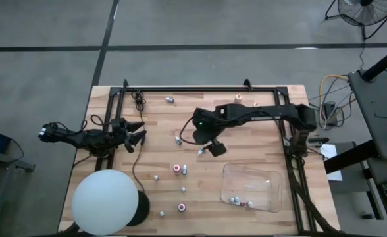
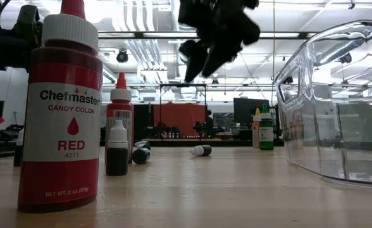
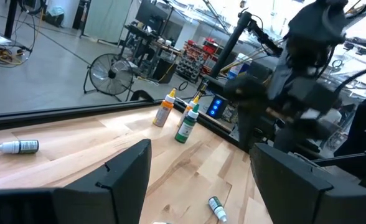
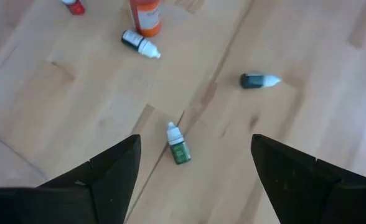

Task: Pick & Place food coloring
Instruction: Put the green food color into the transparent bin

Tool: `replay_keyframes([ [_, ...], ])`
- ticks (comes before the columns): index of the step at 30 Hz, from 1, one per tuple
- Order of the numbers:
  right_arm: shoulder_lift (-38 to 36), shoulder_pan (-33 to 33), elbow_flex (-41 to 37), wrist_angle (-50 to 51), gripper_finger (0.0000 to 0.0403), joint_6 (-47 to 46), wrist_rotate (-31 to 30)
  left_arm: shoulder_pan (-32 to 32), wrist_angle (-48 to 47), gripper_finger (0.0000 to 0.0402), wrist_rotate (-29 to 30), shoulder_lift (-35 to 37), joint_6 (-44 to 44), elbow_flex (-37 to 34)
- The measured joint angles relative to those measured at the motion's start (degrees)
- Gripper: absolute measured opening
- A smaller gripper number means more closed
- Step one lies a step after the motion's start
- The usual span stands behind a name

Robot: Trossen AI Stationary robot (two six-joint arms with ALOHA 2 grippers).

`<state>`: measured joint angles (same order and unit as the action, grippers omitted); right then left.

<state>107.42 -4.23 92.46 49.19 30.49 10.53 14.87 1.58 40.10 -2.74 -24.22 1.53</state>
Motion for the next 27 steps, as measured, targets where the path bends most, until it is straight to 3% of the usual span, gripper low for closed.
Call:
replay_keyframes([
  [15,9.1,-0.1,-2.0,-3.7,0.0297,5.0,0.0,0.0,0.0,0.0245,0.0,0.0,0.0,0.0],
  [27,13.0,2.7,-2.0,-2.4,0.0297,5.7,-4.5,0.0,0.0,0.0245,0.0,0.0,0.0,0.0],
])
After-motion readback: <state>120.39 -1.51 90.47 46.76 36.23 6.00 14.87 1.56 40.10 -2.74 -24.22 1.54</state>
